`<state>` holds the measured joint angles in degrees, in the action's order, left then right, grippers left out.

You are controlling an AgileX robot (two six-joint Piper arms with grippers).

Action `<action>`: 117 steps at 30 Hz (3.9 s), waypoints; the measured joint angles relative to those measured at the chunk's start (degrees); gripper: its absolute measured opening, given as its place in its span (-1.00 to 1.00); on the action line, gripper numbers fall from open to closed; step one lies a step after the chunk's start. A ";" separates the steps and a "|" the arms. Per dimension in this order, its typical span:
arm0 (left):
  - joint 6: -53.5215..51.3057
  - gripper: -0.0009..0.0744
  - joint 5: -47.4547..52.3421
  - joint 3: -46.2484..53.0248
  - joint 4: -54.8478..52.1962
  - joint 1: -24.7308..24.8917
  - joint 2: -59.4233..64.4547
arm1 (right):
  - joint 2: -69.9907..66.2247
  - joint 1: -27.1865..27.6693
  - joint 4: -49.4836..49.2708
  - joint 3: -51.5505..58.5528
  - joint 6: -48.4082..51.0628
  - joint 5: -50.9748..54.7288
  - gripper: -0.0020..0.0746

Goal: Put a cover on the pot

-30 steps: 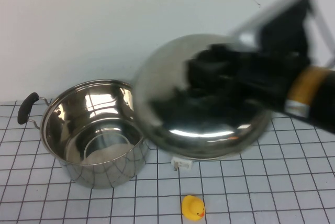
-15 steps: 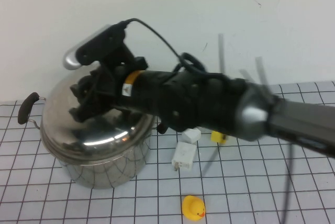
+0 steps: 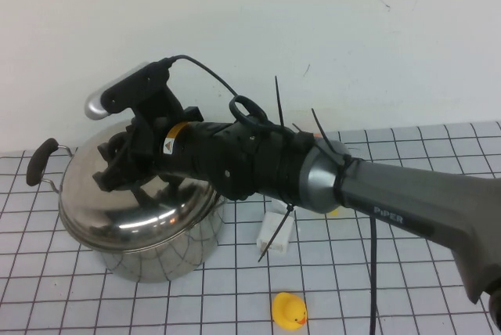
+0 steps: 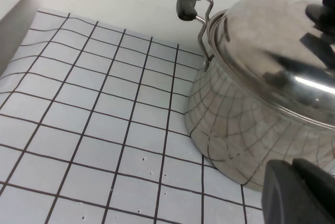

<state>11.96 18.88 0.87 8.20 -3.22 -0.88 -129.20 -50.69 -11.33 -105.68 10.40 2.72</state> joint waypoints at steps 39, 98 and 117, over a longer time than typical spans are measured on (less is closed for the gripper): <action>-0.23 -0.98 0.00 0.00 0.00 0.00 0.00 | -1.56 1.08 -1.70 -0.13 0.04 -3.06 -0.03; -0.01 -0.98 0.00 0.00 0.00 0.00 0.00 | 62.36 1.09 13.29 46.01 0.08 21.59 -0.95; -0.01 -0.98 0.00 0.00 0.00 0.00 0.00 | 102.16 6.17 20.07 85.24 -2.16 11.00 -0.95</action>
<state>11.95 18.88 0.87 8.20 -3.22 -0.88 -27.03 -44.52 8.74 -20.43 8.24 13.72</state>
